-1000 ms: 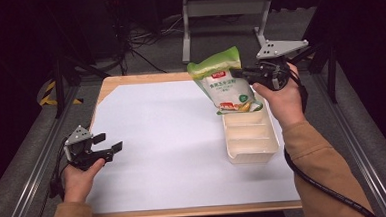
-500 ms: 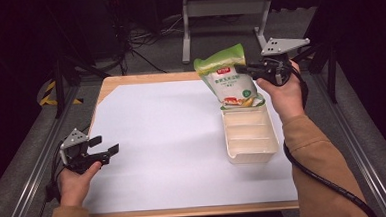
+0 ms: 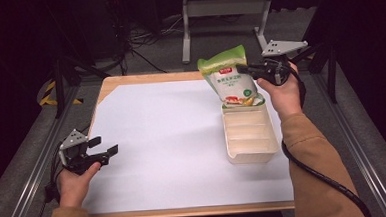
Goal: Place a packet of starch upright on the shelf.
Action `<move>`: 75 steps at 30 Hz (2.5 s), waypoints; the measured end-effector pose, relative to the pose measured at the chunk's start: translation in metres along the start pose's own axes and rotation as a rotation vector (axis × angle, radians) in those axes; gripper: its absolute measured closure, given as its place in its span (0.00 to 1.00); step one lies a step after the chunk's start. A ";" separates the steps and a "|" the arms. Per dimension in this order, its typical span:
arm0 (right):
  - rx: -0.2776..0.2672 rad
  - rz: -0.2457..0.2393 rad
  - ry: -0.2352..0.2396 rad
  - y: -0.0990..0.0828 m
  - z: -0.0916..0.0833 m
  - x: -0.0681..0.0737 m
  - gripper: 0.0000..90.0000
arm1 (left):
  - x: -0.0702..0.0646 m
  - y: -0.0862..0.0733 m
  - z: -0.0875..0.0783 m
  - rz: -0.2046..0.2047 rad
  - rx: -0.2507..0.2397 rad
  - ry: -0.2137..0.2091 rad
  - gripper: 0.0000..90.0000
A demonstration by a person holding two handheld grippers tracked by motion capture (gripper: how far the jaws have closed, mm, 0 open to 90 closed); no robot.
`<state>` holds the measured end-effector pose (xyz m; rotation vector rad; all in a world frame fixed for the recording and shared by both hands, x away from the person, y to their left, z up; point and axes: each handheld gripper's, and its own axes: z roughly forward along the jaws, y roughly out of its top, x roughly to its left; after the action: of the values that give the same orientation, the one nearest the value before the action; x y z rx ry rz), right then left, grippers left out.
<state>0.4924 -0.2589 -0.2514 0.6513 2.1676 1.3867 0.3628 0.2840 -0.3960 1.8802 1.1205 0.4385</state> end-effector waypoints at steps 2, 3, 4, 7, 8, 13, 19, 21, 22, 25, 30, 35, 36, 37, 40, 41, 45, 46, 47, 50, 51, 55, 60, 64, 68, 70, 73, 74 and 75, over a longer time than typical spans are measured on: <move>0.000 0.006 0.001 -0.002 0.001 -0.002 0.99 | 0.000 0.000 0.000 0.001 0.000 0.000 0.28; 0.000 0.006 0.001 -0.002 0.001 -0.002 0.99 | 0.000 0.000 0.000 0.000 -0.001 0.000 0.28; 0.002 0.006 0.000 -0.003 0.001 -0.003 0.99 | 0.000 0.000 0.000 0.000 -0.001 0.000 0.28; 0.009 -0.002 0.004 -0.007 0.003 -0.004 0.99 | 0.000 0.000 0.000 0.000 -0.001 0.000 0.28; 0.011 -0.001 0.005 -0.008 0.003 -0.005 0.99 | 0.000 0.000 0.000 0.000 0.000 0.000 0.28; 0.008 0.001 0.011 -0.014 0.006 -0.008 0.99 | 0.000 0.000 0.001 0.003 0.000 0.003 0.28; 0.008 0.002 0.029 -0.019 0.014 -0.010 0.99 | 0.000 0.000 0.001 0.000 0.000 0.004 0.28; 0.010 0.002 0.034 -0.021 0.016 -0.010 0.99 | 0.001 -0.001 0.001 0.000 0.000 0.002 0.28; 0.010 0.002 0.034 -0.021 0.016 -0.010 0.99 | 0.001 -0.001 0.001 0.000 0.000 0.002 0.28; 0.016 0.011 0.042 -0.028 0.022 -0.014 0.99 | 0.001 -0.001 0.001 -0.001 0.005 0.001 0.28; 0.025 0.024 0.054 -0.036 0.027 -0.016 0.99 | 0.001 -0.001 0.001 -0.001 0.006 0.000 0.28; 0.037 0.039 0.051 -0.046 0.028 -0.020 0.99 | 0.001 -0.001 0.002 -0.001 0.007 0.000 0.28; 0.028 0.054 0.047 -0.050 0.026 -0.022 0.99 | 0.001 -0.001 0.002 -0.001 0.007 0.000 0.28; 0.028 0.054 0.047 -0.050 0.026 -0.022 0.99 | 0.001 -0.001 0.002 -0.001 0.007 0.000 0.28; 0.017 0.072 0.045 -0.055 0.022 -0.026 0.99 | 0.001 -0.001 0.002 -0.001 0.009 0.000 0.28; 0.019 0.075 0.044 -0.056 0.021 -0.026 0.99 | 0.001 -0.001 0.002 -0.002 0.009 -0.001 0.28; 0.010 0.102 0.037 -0.064 0.016 -0.030 0.98 | 0.000 -0.001 0.002 -0.001 0.008 0.001 0.27; 0.010 0.102 0.037 -0.064 0.016 -0.030 0.98 | 0.000 -0.001 0.002 -0.001 0.008 0.001 0.27; 0.004 0.109 0.034 -0.065 0.015 -0.031 0.98 | 0.001 -0.001 0.002 -0.001 0.009 0.000 0.27; -0.003 0.119 0.028 -0.069 0.011 -0.032 0.98 | 0.001 -0.001 0.002 -0.001 0.009 -0.001 0.27; -0.004 0.119 0.026 -0.070 0.010 -0.032 0.98 | 0.000 -0.001 0.003 0.000 0.010 -0.001 0.27; -0.001 0.138 0.002 -0.077 0.002 -0.034 0.98 | 0.000 -0.001 0.002 0.000 0.009 0.000 0.27; 0.014 0.151 -0.019 -0.086 -0.005 -0.036 0.98 | 0.000 -0.001 0.003 0.006 0.012 0.000 0.27; 0.061 0.153 -0.022 -0.096 -0.005 -0.035 0.98 | 0.000 -0.001 0.003 0.007 0.017 0.000 0.27; 0.051 0.174 -0.028 -0.104 -0.009 -0.037 0.98 | -0.001 -0.001 0.004 0.007 0.019 0.000 0.27; 0.063 0.183 -0.034 -0.106 -0.011 -0.037 0.98 | -0.001 -0.001 0.005 0.005 0.019 0.000 0.27; 0.072 0.189 -0.039 -0.108 -0.012 -0.037 0.98 | 0.000 -0.001 0.005 0.006 0.023 0.002 0.27; 0.077 0.192 -0.043 -0.110 -0.013 -0.038 0.98 | 0.000 -0.002 0.005 0.002 0.022 0.000 0.27; 0.077 0.192 -0.043 -0.110 -0.013 -0.038 0.98 | 0.000 -0.002 0.005 0.002 0.022 0.000 0.27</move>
<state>0.4986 -0.3326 -0.3422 0.9306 2.1798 1.3751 0.3656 0.2818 -0.4003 1.9011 1.1275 0.4287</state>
